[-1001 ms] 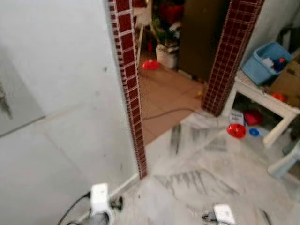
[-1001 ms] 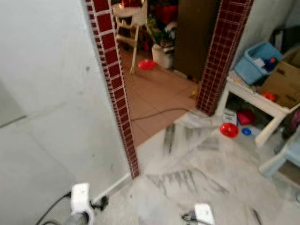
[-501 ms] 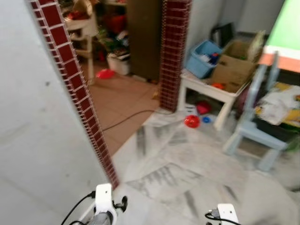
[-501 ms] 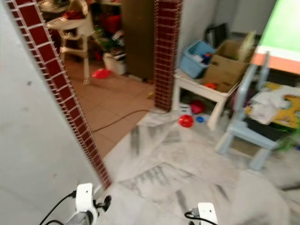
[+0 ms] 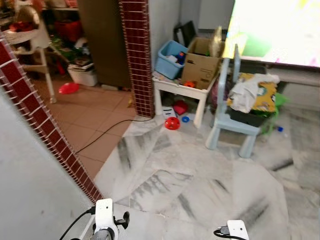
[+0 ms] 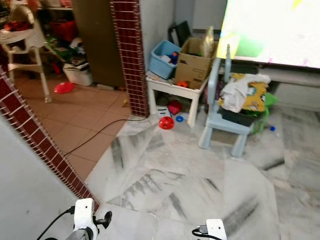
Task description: Hang keys on a hook
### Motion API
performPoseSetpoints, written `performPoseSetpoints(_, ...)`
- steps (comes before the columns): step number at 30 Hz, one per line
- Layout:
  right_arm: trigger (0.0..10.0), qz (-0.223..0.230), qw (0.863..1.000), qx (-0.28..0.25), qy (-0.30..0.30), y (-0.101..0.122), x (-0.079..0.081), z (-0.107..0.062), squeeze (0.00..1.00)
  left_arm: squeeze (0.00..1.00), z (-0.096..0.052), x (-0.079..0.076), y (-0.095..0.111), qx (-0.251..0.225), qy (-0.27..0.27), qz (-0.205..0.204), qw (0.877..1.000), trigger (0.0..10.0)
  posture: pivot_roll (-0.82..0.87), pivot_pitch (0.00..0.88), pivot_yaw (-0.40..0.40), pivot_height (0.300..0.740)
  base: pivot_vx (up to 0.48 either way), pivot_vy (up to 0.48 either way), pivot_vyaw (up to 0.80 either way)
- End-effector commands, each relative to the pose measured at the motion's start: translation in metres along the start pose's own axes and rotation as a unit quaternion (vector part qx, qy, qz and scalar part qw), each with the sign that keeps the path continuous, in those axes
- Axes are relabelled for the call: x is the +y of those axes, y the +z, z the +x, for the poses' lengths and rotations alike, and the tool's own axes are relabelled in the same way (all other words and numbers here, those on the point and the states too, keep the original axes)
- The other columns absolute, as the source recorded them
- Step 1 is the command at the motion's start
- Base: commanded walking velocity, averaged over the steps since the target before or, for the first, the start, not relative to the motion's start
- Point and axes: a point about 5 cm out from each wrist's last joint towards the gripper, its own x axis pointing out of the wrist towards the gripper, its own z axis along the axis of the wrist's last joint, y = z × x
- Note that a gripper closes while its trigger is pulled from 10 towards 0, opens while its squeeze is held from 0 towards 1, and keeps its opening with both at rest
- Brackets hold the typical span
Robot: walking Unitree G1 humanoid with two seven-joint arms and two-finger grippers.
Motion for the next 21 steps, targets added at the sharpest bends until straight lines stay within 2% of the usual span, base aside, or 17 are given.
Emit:
performPoseSetpoints(1,10.0,0.002,1.000,-0.008,0.003,0.0056,0.0038,0.0016,0.00,0.00,-0.0005,0.0066,0.0008,0.000,0.009,0.005,1.000,10.0,-0.01,0.000,0.031,0.740,0.000,0.000,-0.74)
performPoseSetpoints(15,10.0,0.003,1.000,-0.008,0.000,0.0059,0.0030,0.0016,0.00,0.00,-0.0002,0.0074,0.0007,0.005,0.014,0.001,1.000,10.0,-0.01,0.000,0.033,0.740,0.000,0.000,-0.72)
performPoseSetpoints(21,10.0,0.000,1.000,-0.009,-0.002,0.0058,0.0025,0.0014,0.00,0.00,-0.0004,0.0072,-0.0001,0.007,0.012,0.001,1.000,10.0,-0.01,0.000,0.033,0.740,0.000,0.000,0.00)
